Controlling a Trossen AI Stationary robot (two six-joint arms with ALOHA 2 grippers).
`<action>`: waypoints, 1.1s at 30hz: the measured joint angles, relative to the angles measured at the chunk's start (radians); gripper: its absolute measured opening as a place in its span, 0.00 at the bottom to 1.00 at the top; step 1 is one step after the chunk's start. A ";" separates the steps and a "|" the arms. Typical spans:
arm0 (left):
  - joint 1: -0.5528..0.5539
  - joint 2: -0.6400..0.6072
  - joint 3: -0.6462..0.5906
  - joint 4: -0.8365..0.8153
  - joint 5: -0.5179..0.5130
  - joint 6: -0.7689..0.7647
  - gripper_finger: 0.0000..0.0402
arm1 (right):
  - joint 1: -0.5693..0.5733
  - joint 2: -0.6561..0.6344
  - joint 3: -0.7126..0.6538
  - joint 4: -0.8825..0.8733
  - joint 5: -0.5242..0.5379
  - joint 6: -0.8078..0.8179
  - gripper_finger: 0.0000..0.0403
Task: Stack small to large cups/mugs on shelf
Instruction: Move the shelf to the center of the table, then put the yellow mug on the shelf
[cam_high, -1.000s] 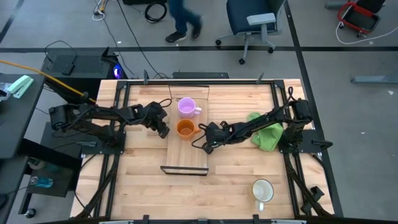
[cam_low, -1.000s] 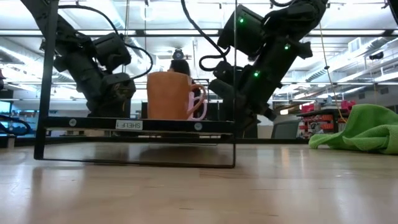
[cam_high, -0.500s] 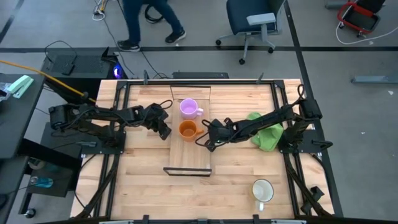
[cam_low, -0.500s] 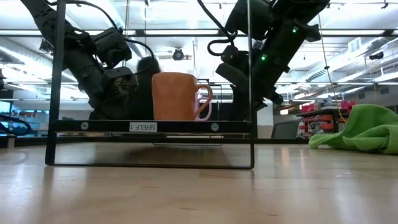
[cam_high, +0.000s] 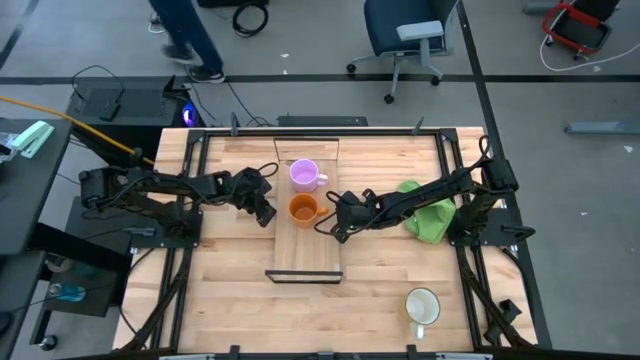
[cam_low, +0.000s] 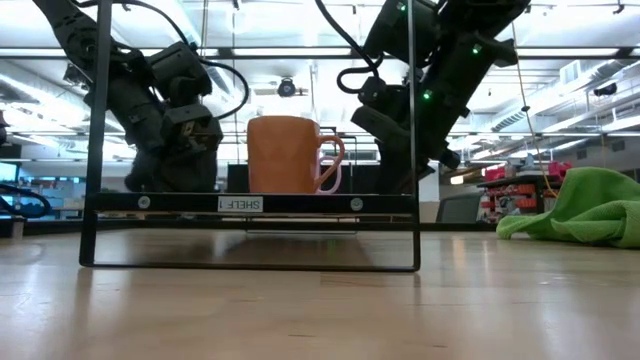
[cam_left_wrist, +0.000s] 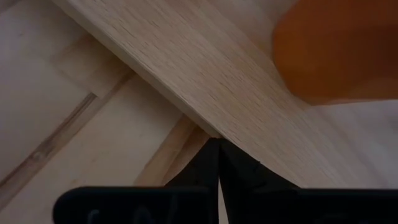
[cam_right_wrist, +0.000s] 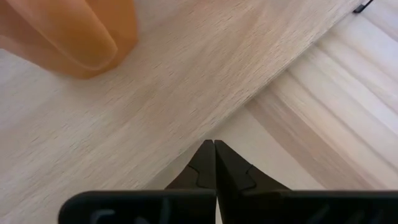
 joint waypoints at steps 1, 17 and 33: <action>0.000 0.000 0.000 0.000 0.001 0.000 0.03 | 0.000 0.000 0.000 -0.003 0.000 0.001 0.00; 0.033 -0.011 -0.001 -0.003 0.004 0.011 0.03 | 0.000 -0.013 -0.002 -0.017 -0.003 0.003 0.01; 0.217 -0.101 -0.002 -0.114 -0.014 0.166 0.04 | 0.001 -0.296 -0.002 -0.139 0.004 -0.031 0.02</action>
